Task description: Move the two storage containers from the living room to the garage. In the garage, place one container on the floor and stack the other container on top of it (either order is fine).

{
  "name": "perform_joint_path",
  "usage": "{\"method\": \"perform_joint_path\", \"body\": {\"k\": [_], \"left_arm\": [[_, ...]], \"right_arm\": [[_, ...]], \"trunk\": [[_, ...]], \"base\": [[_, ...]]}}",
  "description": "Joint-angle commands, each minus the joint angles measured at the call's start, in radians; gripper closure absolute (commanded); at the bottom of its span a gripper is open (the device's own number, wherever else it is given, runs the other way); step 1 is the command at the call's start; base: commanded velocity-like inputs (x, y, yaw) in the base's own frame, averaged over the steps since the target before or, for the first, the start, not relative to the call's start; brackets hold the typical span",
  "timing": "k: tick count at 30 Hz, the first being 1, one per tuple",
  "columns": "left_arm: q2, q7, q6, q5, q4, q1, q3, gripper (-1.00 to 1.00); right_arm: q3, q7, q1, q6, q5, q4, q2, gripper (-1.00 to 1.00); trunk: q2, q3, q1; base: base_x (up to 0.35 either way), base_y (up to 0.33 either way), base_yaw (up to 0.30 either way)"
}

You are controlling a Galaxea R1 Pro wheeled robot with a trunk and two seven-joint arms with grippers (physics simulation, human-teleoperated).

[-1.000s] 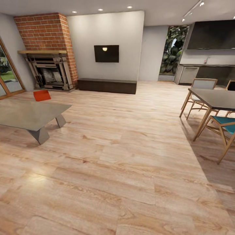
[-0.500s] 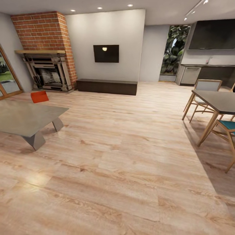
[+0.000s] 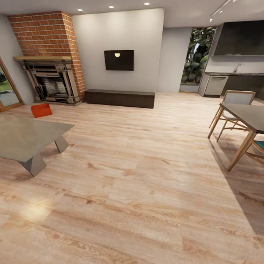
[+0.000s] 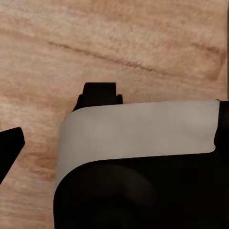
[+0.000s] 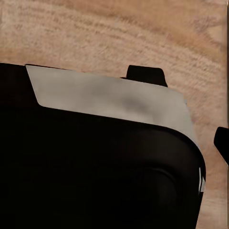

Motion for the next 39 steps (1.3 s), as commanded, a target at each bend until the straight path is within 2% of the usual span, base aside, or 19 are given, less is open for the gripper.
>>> {"method": "perform_joint_path", "body": {"k": [1, 39], "left_arm": [[0.0, -0.002, -0.003, 0.006, 0.001, -0.001, -0.005, -1.0], [0.0, -0.002, -0.003, 0.006, 0.001, -0.001, -0.005, -1.0]], "right_arm": [[0.008, -0.002, -0.001, -0.005, -0.008, 0.003, 0.001, -1.0], [0.01, -0.002, -0.001, 0.002, -0.005, 0.003, -0.001, -1.0]], "trunk": [[0.0, -0.001, 0.0], [0.0, -0.001, 0.0]], "base": [[0.324, 0.0, 0.0], [0.324, 0.0, 0.0]]}}
